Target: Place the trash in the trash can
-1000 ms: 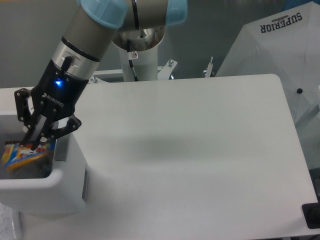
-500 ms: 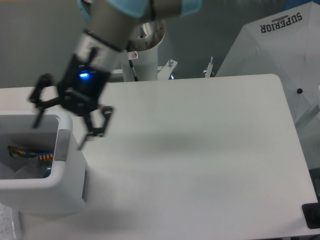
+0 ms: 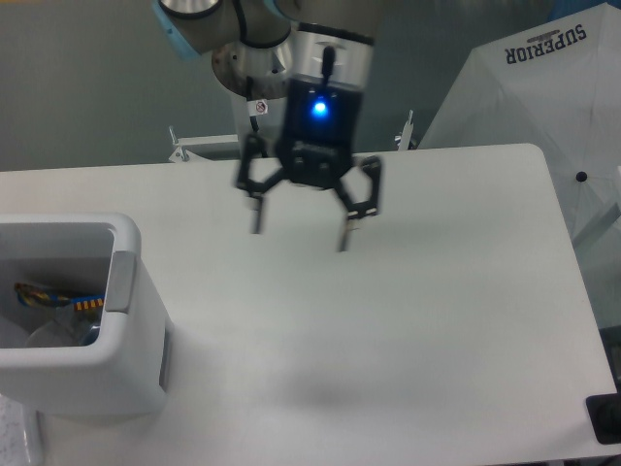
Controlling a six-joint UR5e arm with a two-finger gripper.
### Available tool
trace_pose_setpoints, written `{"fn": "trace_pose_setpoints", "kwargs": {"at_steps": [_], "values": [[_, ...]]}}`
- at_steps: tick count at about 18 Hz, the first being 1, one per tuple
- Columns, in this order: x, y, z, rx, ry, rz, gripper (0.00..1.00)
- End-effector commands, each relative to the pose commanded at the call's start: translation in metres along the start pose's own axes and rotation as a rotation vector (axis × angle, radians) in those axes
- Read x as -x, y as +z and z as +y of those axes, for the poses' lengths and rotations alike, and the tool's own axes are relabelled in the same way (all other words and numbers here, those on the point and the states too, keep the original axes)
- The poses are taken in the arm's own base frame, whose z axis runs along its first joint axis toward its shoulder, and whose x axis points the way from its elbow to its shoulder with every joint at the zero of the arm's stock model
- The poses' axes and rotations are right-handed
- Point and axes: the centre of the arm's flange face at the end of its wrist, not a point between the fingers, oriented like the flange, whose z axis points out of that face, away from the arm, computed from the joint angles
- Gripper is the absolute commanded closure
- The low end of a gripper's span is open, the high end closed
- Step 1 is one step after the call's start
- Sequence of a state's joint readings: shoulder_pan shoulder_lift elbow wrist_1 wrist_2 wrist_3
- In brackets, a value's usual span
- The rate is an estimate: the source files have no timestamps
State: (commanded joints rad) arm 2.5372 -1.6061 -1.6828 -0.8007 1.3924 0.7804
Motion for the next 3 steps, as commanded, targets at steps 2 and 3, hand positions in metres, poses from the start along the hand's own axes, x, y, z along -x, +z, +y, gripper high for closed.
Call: {"fn": "trace_pose_setpoints", "kwargs": {"at_steps": [2, 3], "values": [[0.0005, -0.0005, 0.0024, 0.018, 0.021, -0.013, 0.00], [-0.0010, -0.0004, 0.0024, 0.015, 0.024, -0.010, 0.00]]}}
